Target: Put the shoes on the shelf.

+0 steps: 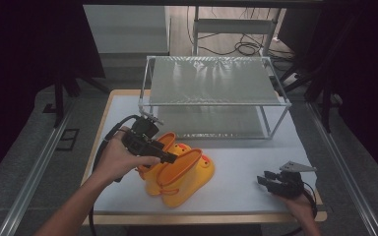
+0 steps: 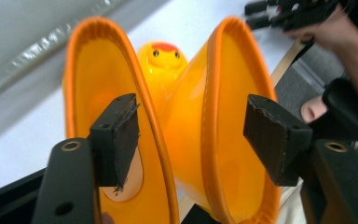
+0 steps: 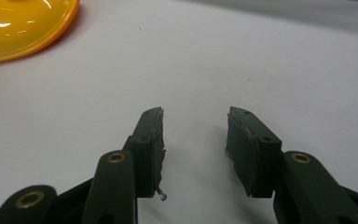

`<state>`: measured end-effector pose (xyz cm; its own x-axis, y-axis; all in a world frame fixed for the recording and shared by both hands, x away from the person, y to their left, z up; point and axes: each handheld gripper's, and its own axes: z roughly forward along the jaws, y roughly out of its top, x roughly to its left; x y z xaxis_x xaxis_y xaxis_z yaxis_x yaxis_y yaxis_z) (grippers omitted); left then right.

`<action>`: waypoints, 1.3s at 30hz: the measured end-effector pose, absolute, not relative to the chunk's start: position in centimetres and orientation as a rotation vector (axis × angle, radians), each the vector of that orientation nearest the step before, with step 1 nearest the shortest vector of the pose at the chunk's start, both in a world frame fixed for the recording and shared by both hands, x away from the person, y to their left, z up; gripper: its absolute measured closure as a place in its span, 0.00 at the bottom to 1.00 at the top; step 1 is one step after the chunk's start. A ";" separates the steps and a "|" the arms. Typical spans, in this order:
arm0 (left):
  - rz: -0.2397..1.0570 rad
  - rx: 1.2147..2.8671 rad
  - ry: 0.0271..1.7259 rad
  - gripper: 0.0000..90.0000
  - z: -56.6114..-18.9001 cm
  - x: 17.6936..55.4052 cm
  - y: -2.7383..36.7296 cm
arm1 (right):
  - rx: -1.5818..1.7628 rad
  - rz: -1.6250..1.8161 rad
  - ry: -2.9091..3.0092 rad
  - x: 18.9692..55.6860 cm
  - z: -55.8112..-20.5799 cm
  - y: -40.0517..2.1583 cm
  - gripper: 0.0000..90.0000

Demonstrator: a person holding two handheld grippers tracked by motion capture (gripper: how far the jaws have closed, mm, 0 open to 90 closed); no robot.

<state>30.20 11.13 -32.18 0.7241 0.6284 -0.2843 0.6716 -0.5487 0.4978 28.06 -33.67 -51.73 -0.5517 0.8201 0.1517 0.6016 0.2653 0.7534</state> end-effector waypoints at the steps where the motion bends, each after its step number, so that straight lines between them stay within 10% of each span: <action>1: -0.101 2.349 0.981 0.39 -32.4 30.3 10.9 | 1.315 1.165 2.269 28.1 -51.7 -33.7 0.62; 13: -0.065 2.457 1.037 0.46 -34.8 31.2 8.6 | 1.322 1.166 2.262 28.1 -51.7 -33.8 0.62; 23: -0.048 2.421 1.047 0.89 -34.7 31.4 9.2 | 1.329 1.165 2.256 28.1 -51.7 -33.9 0.62; 39: -0.213 2.275 0.968 0.91 -33.2 32.8 9.3 | 1.355 1.166 2.222 28.1 -51.6 -34.5 0.62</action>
